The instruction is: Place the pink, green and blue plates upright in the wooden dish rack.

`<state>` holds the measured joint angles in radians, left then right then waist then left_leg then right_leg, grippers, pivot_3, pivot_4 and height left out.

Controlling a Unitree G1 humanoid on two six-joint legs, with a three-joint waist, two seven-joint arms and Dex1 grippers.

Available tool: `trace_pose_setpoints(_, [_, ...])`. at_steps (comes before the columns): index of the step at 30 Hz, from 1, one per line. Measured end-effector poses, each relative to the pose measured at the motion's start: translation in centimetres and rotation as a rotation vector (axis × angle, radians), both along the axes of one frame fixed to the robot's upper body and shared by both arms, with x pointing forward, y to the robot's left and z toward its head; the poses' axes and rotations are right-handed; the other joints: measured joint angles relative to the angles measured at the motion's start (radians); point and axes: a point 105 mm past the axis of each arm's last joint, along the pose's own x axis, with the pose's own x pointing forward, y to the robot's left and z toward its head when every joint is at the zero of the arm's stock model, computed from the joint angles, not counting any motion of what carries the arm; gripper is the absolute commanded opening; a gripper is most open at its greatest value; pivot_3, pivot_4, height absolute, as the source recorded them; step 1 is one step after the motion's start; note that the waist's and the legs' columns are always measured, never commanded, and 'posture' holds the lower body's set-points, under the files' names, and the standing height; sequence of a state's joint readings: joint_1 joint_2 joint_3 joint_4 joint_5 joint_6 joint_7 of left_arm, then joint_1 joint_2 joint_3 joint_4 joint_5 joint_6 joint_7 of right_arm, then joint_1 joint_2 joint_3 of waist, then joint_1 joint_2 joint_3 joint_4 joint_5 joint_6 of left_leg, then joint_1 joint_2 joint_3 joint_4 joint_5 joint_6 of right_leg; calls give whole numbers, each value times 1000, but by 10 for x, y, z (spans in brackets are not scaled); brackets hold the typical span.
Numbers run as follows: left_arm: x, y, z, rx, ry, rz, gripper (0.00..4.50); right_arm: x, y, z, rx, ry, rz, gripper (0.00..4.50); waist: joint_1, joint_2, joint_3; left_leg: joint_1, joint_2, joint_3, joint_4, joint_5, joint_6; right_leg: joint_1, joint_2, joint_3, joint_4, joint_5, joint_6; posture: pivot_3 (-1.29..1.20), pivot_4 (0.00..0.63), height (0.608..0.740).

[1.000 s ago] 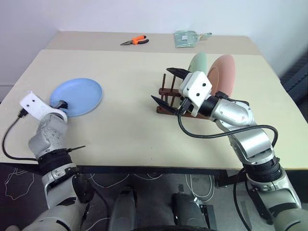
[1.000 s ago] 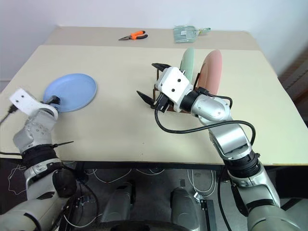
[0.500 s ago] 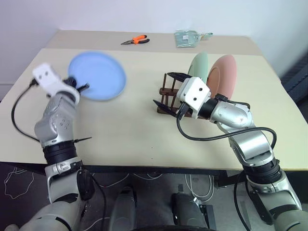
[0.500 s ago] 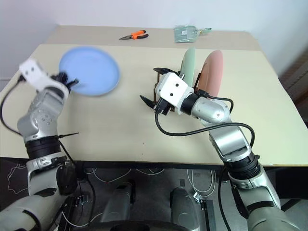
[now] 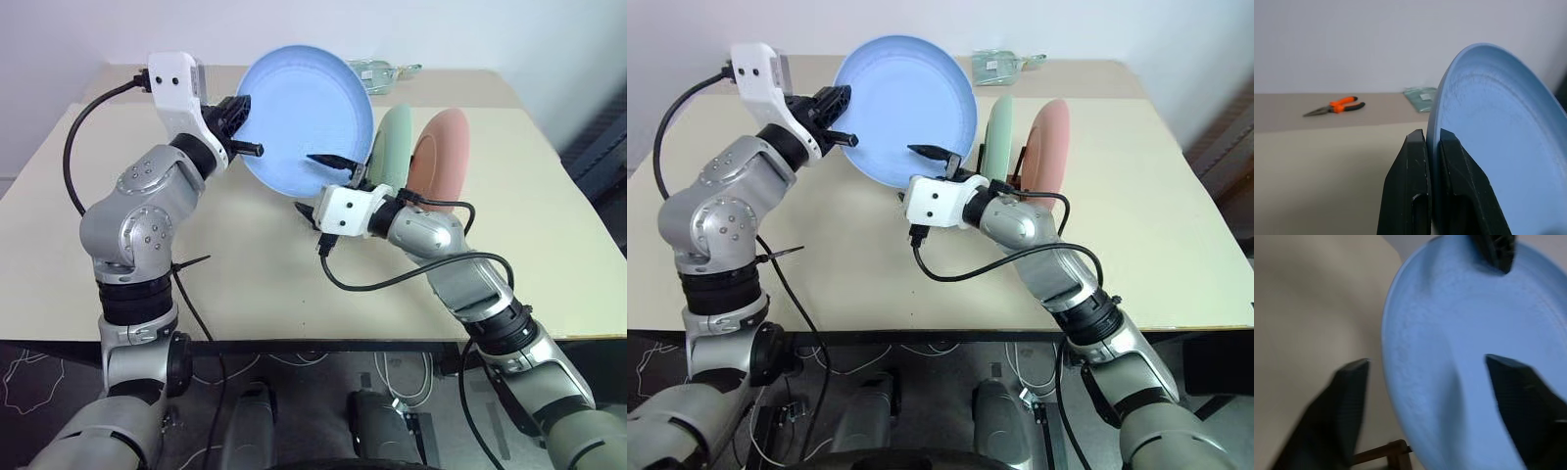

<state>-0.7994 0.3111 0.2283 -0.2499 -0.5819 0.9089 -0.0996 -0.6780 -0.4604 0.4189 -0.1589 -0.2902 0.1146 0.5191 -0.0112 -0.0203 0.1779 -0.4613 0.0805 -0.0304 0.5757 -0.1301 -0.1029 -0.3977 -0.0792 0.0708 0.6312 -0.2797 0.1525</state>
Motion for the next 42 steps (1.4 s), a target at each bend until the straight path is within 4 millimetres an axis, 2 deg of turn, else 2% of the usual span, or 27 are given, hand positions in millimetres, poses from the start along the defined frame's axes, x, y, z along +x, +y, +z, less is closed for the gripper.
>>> trace_pose_setpoints(3, [-1, 3, 0, -26, 11, 4, 0, 0, 2, -1, -11, -16, 8, 766, -1, 0, 0, 0, 0, 0, 0, 0, 0, 0, 0, 0, 0, 0, 0, 0, 150, 740])
trace_pose_setpoints(5, [-1, 4, 1, -28, 7, 10, 0, -3, 5, -2, -29, -27, 25, 66, -1, 0, 0, 0, 0, 0, 0, 0, 0, 0, 0, 0, 0, 0, 0, 0, 150, 740])
trace_pose_setpoints(6, [-1, 6, 1, -31, 8, 16, 0, -5, 7, -2, -34, -37, 38, 66, -1, 0, 0, 0, 0, 0, 0, 0, 0, 0, 0, 0, 0, 0, 0, 0, 150, 740])
trace_pose_setpoints(7, [-1, 6, 2, -42, 4, 15, 722, -5, 8, -2, -35, -43, 41, 0, -1, 0, 0, 0, 0, 0, 0, 0, 0, 0, 0, 0, 0, 0, 0, 0, 150, 740])
trace_pose_setpoints(8, [-1, 6, 4, -76, -5, 11, 1002, -6, 9, 0, -32, -57, 44, 0, 0, 0, 0, 0, 0, 0, 0, 0, 0, 0, 0, 0, 0, 0, 0, 0, 150, 740])
trace_pose_setpoints(10, [-1, 10, 11, -156, -38, 29, 1896, -4, 8, 0, -33, -65, 37, 0, 2, -1, 1, 0, 0, 0, 1, 0, 0, 1, 0, 0, 0, 0, 0, 0, 150, 740])
trace_pose_setpoints(11, [0, 17, 22, -208, -77, 61, 2484, -4, 7, 0, -30, -70, 32, 0, 1, -2, 1, 0, 0, 0, 1, 0, 0, 0, 0, 0, 0, 0, 0, 0, 150, 740])
trace_pose_setpoints(13, [-1, 39, 45, -278, -174, 164, 3278, -4, 7, 2, -11, -83, 34, 0, -1, -3, 2, 0, 0, 0, 1, 0, 0, 0, 0, 0, 0, 0, 0, 0, 150, 740])
trace_pose_setpoints(15, [-2, 71, 56, -244, -266, 328, 3278, -6, 6, 8, 60, -86, 41, 0, -8, -2, 1, 2, 0, 0, -1, 0, 0, 1, 0, 0, 0, 0, 0, 0, 150, 740])
trace_pose_setpoints(16, [-2, 90, 53, -182, -289, 425, 3278, -7, 4, 13, 119, -81, 43, 0, -9, -1, 1, 3, 0, 0, -2, 0, 0, 1, 0, 0, 1, 0, 0, 0, 150, 740])
trace_pose_setpoints(18, [2, 118, 28, -35, -272, 561, 3278, -10, -3, 25, 255, -53, 56, 0, -5, -1, 1, 2, 0, 0, -3, 0, 0, 1, 0, 0, 1, 0, 1, 0, 150, 740])
trace_pose_setpoints(20, [8, 123, -12, 147, -197, 579, 3278, -16, -9, 41, 446, 7, 88, 0, 1, -1, 1, 2, 0, 1, -2, 0, 0, 2, 0, 0, 0, 0, 0, 0, 150, 740])
trace_pose_setpoints(21, [11, 118, -38, 231, -148, 550, 3278, -22, -9, 51, 553, 58, 127, 0, 6, -2, 1, 1, 0, 0, -2, 0, 0, 1, 0, -1, 0, 0, 0, 0, 150, 740])
trace_pose_setpoints(23, [13, 102, -77, 316, -74, 471, 3278, -31, -9, 65, 714, 153, 197, 0, 15, -3, 1, 0, 0, 0, 0, 0, 0, 1, 0, -1, 0, 0, -1, 0, 150, 740])
trace_pose_setpoints(26, [9, 80, -112, 405, -43, 382, 3278, -39, -11, 79, 1003, 367, 276, 0, 16, -3, 1, 0, 1, 1, 0, 0, -1, 0, 0, -1, 1, 0, -5, 0, 150, 740])
trace_pose_setpoints(29, [3, 65, -126, 443, -67, 327, 3278, -38, -13, 76, 1179, 548, 276, 0, 14, -3, 1, 0, 2, 1, -1, 0, -1, 0, 0, -1, 1, 0, -6, 0, 150, 740])
trace_pose_setpoints(32, [-4, 53, -137, 498, -93, 264, 3278, -32, -13, 69, 1270, 661, 233, 0, 12, -2, 1, 0, 2, 2, -1, 0, -1, -1, 0, 0, 1, 0, -6, 0, 150, 740])
trace_pose_setpoints(35, [-8, 43, -148, 505, -84, 208, 3278, -28, -14, 63, 1291, 718, 193, 0, 10, -2, 1, -1, 2, 2, -2, 0, -1, -2, 0, 0, 1, 0, -6, 0, 150, 740])
trace_pose_setpoints(42, [-10, 37, -148, 517, -96, 167, 3278, -19, -26, 56, 1363, 766, 110, 0, -1, -2, 1, -1, 2, 2, -1, 0, 0, -2, 0, 0, 0, 0, -6, 0, 150, 740])
